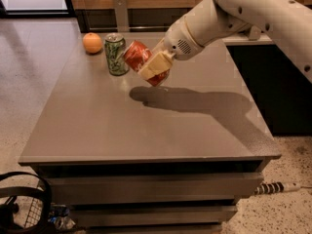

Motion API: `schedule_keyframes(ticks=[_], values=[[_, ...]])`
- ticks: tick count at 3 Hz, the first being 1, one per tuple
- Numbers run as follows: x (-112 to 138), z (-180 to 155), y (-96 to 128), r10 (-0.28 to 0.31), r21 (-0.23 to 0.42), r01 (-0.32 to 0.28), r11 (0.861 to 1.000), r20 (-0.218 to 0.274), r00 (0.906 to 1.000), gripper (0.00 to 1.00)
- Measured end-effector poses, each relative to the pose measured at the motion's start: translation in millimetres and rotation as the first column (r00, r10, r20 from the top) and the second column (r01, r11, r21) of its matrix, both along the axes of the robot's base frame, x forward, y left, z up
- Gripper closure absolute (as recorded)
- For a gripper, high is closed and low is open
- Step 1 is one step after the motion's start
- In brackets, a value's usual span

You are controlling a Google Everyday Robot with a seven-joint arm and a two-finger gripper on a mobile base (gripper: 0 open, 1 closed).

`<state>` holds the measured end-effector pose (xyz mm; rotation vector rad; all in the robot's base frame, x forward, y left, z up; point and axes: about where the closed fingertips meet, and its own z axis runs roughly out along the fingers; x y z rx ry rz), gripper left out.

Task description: Place coke can upright

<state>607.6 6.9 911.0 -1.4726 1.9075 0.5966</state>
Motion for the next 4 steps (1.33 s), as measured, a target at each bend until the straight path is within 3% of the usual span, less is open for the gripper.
schedule_keyframes(ticks=[1, 2, 4], values=[[-15, 1, -11, -0.024, 0.142, 0.017, 0.990, 0.050, 0.9984, 1.00], [-26, 1, -19, -0.034, 0.221, 0.010, 0.975, 0.108, 0.9936, 1.00], [-35, -2, -8, -0.022, 0.310, -0.036, 0.950, 0.183, 0.9829, 1.00]])
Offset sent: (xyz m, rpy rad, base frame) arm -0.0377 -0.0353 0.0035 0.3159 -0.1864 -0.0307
